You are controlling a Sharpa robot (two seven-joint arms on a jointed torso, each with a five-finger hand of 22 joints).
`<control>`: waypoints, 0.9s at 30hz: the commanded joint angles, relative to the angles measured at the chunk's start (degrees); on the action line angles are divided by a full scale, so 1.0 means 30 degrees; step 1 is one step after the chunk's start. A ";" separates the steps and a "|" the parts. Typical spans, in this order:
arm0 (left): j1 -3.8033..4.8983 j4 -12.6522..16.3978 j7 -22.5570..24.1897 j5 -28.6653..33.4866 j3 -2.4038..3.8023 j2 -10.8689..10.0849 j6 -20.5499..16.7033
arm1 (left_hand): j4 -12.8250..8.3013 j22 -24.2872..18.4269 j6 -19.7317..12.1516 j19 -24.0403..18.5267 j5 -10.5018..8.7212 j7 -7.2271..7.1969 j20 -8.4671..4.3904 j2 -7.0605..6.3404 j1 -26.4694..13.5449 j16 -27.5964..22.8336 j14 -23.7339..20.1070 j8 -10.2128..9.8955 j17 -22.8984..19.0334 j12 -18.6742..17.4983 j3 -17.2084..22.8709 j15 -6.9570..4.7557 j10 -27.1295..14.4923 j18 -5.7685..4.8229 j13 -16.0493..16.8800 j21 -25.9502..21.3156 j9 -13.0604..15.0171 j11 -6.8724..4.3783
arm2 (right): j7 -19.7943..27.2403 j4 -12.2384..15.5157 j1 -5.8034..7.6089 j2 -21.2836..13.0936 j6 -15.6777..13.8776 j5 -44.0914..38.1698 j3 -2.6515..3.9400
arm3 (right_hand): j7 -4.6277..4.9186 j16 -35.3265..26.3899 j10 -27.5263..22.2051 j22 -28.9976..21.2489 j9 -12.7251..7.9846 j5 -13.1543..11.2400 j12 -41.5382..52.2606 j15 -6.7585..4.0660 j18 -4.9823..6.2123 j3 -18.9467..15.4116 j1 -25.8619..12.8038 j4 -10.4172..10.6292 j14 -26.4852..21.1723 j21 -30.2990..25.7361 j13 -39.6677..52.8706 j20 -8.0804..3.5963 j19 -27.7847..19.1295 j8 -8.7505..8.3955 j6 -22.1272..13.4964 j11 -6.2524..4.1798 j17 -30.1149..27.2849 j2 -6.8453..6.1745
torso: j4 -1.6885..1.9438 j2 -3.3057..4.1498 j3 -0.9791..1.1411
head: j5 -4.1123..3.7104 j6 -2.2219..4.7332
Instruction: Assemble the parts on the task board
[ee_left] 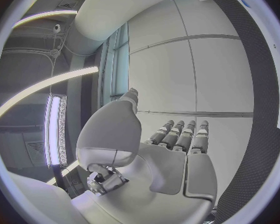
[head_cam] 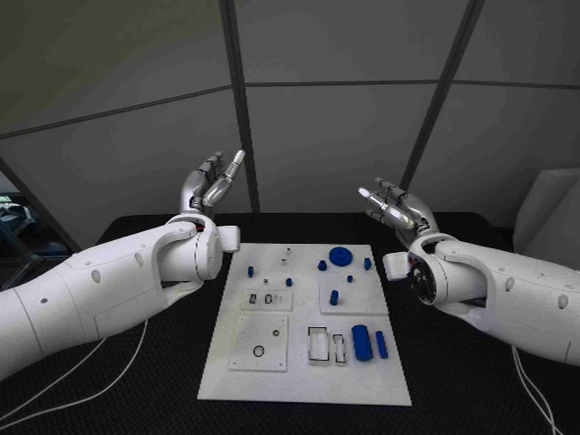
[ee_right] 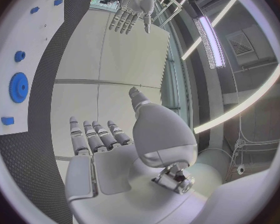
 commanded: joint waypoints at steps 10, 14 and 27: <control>0.0076 -0.0202 0.0458 0.0056 0.0040 -0.0416 0.2389 | -0.0133 0.2220 0.6275 0.9069 -0.0024 0.2987 0.0111 0.0552 0.2261 0.3050 1.0629 0.1440 0.1193 0.2015 -0.0054 -0.0059 0.9148 -0.0864 0.0843 0.4371 0.0724 0.0737 | -0.1539 -0.1395 0.0259 0.0301 0.3067 -0.8536 0.0335 | 0.2454 0.2697 1.1899 0.1456 0.0958 -0.0139 0.2421 -0.0720 0.2322 0.0732 0.4215 -0.2327 1.2419 0.3335 0.0857 0.0101 0.8192 0.1892 0.9562 -0.0322 0.0847 -0.0344 | -0.0027 0.0051 0.0007 | 0.0008 -0.0278; 0.0073 0.0150 0.0093 -0.0335 0.0035 -0.0931 0.2962 | -0.0476 0.2852 1.0523 1.2142 -0.0048 0.2514 -0.0144 0.0672 0.3315 0.4146 1.4100 0.2280 0.1550 0.2972 -0.0368 -0.0989 1.3174 -0.0185 0.0931 0.6093 0.1011 -0.0003 | -0.1598 -0.1688 0.0264 0.0366 0.2779 -1.1466 0.0339 | 0.2103 0.2678 1.3618 0.1548 0.0975 0.0037 0.2479 -0.1195 0.2637 0.1237 0.4711 -0.2804 1.4086 0.3904 0.0726 -0.0043 0.9234 0.2178 1.2571 -0.0786 0.0772 -0.0425 | -0.0059 0.0082 0.0010 | 0.0012 -0.0396; 0.0062 0.2159 -0.0406 -0.1536 0.0031 -0.2602 0.5083 | -0.1297 0.3348 1.4887 1.5226 -0.0037 0.1523 -0.1406 0.1125 0.4921 0.4090 1.8479 0.2492 0.2847 0.2846 -0.0506 -0.2284 1.7290 -0.0182 0.0888 0.7686 0.0834 -0.1197 | -0.4008 -0.1449 0.1113 0.0250 0.4241 -1.9964 0.0348 | 0.1397 0.2887 1.6836 0.2249 0.0859 -0.0040 0.1645 -0.2598 0.2632 0.2952 0.4308 -0.3181 1.8679 0.6000 0.0717 -0.1418 1.2048 0.1536 1.4961 -0.1650 0.1228 -0.1481 | -0.0052 0.1227 0.0087 | -0.0235 -0.0097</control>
